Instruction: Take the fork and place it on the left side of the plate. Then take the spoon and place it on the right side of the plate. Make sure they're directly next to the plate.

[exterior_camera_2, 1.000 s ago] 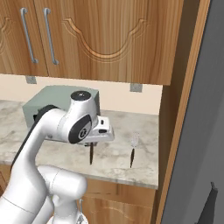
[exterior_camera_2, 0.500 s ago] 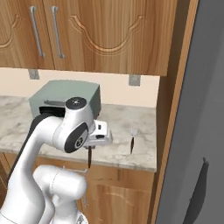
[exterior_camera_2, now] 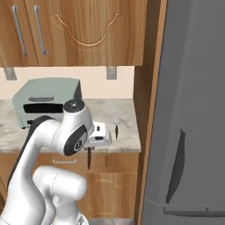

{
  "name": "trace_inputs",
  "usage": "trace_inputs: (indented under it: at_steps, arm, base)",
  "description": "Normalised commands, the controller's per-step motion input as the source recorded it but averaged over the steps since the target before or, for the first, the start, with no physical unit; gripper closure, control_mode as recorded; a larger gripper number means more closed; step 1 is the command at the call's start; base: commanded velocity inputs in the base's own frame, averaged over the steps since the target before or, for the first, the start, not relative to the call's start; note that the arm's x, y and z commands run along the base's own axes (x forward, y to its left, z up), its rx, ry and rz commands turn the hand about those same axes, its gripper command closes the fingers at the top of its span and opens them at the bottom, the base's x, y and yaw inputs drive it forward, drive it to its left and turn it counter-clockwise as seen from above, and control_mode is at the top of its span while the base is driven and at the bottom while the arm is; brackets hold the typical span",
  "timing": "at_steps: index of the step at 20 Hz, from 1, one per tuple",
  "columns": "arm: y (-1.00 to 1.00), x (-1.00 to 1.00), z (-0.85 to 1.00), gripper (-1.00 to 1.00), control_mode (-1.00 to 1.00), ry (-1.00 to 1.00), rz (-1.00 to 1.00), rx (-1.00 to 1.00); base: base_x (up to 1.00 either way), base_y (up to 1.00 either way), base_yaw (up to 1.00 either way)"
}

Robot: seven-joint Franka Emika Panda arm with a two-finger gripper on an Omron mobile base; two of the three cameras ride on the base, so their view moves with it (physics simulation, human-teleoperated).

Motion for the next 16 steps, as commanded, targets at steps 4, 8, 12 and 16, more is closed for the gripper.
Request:
trace_inputs:
  at_steps: [4, 8, 12, 16]
  arm:
    - [0.0, 0.0, 0.0, 1.0, 1.0, 0.0, 0.0, 0.0]
    - [0.0, 0.0, 0.0, 1.0, 1.0, 0.0, 0.0, 0.0]
    - [0.0, 0.0, 0.0, 1.0, 1.0, 0.0, 0.0, 0.0]
    - [0.0, 0.0, 0.0, 1.0, 1.0, 0.0, 0.0, 0.0]
  base:
    - [-0.27, 0.0, -0.5]
    - [-0.45, 0.0, -0.53]
    - [-0.49, 0.0, -0.53]
    - [-0.54, -0.06, -0.5]
